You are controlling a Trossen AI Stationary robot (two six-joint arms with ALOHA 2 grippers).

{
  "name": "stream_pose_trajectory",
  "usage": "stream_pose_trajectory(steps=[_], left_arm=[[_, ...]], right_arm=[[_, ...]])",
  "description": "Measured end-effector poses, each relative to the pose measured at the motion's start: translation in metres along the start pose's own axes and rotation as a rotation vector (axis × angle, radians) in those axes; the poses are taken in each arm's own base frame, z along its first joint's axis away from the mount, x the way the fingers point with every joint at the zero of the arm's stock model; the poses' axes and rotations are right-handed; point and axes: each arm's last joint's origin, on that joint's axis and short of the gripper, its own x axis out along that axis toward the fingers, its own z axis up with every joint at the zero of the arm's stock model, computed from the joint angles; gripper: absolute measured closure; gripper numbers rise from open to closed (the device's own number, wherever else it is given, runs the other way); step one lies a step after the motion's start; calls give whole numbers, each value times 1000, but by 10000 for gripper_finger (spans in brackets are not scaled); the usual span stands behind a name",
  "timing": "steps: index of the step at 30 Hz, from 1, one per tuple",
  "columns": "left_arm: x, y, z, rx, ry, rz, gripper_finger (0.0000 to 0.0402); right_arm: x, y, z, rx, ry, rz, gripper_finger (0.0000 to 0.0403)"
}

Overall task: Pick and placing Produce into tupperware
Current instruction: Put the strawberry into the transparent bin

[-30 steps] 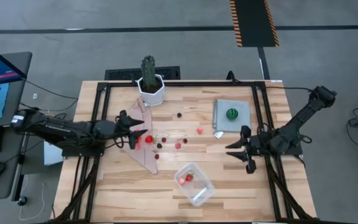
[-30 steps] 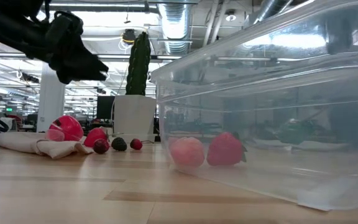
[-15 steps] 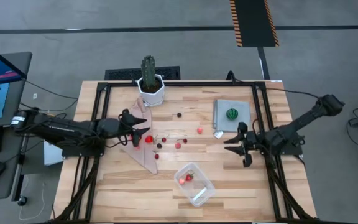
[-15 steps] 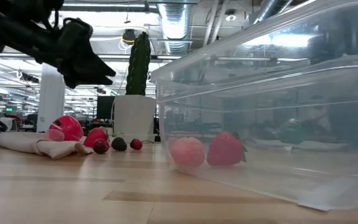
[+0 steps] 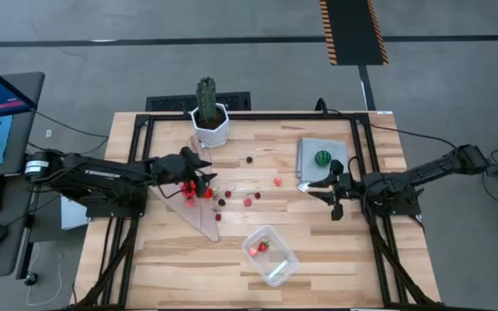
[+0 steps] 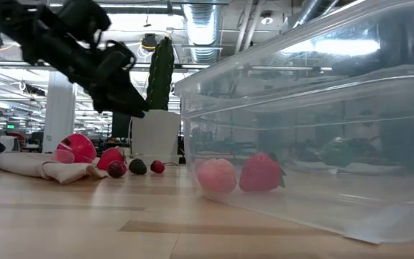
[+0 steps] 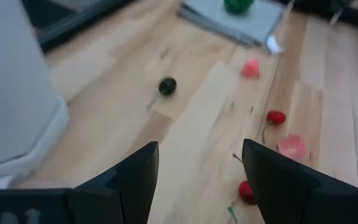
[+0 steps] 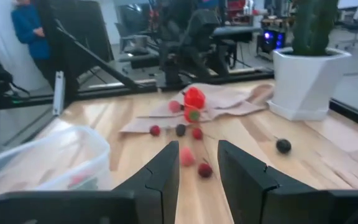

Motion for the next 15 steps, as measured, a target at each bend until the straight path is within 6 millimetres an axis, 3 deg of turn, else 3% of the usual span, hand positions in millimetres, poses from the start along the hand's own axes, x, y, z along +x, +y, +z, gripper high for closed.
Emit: stream_pose_trajectory(steps=[8,15], left_arm=[[30,-9,3,43,240,51,180],[36,-16,-5,13,326,-13,180]], right_arm=[[0,1,-1,-4,13,28,268],[-2,6,-2,0,17,69,269]])
